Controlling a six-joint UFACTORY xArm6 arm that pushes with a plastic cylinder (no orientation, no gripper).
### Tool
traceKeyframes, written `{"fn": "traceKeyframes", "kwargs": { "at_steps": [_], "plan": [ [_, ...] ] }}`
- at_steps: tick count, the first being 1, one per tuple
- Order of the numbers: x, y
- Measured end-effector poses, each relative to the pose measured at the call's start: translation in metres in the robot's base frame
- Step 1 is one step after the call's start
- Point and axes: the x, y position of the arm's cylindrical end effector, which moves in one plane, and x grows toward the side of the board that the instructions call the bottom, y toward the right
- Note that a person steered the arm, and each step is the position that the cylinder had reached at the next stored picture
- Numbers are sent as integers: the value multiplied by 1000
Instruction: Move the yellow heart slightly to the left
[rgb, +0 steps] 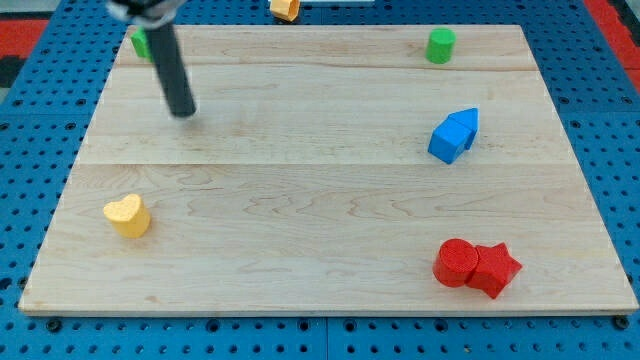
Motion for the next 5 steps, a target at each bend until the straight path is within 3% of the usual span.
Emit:
{"fn": "traceKeyframes", "kwargs": {
  "at_steps": [1, 3, 5],
  "plan": [
    [67, -1],
    [105, -53],
    [7, -45]
  ]
}}
